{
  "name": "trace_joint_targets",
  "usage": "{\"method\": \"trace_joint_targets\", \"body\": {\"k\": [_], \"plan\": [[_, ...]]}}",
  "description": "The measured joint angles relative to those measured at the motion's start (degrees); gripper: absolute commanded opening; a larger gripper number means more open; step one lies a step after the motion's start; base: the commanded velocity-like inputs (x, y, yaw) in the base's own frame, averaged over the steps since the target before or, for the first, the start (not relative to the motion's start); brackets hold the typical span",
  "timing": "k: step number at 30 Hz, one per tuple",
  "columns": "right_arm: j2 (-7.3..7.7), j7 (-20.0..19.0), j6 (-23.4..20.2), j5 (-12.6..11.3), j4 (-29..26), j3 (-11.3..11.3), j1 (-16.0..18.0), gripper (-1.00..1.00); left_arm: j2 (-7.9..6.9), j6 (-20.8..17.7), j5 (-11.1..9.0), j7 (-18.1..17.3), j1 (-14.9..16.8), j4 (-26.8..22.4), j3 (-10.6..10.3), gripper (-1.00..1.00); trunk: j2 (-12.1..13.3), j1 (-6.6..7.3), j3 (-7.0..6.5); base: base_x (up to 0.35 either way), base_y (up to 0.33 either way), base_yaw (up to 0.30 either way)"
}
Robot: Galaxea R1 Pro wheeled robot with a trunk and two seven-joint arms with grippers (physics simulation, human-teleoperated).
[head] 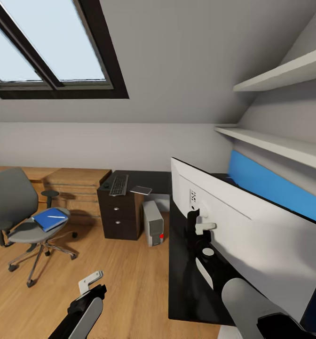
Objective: In the bedroom, organize the workspace by keeping the computer under the desk, ensuring the monitor is on the desk, placing the keyboard on the desk next to the monitor, placing the mouse on the desk next to the keyboard, moving the folder from the swivel chair onto the desk next to the mouse, stacking the notebook on top of the folder with the pen on top of the notebook, and positioning the swivel chair next to the desk.
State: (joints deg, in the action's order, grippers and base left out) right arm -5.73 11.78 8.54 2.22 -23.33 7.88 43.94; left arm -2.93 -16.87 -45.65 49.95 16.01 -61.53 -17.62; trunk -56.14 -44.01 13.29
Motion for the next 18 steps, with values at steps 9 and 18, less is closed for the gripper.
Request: {"method": "trace_joint_targets", "body": {"k": [9, 18], "plan": [[0.01, 0.22, -0.09, 0.11, 0.08, 0.12, 0.00, -1.00, 0.01, -0.01, -0.02, 0.17, 0.00, -0.01, 0.03, 1.00, 0.00, 0.01, 0.00, -0.009, -0.042, 0.000], [0.00, 0.30, -0.04, 0.07, 0.08, 0.14, 0.00, -1.00, 0.01, -0.01, 0.04, 0.35, -0.02, -0.01, 0.04, 1.00, 0.00, 0.01, 0.00, 0.000, -0.001, 0.000]]}}
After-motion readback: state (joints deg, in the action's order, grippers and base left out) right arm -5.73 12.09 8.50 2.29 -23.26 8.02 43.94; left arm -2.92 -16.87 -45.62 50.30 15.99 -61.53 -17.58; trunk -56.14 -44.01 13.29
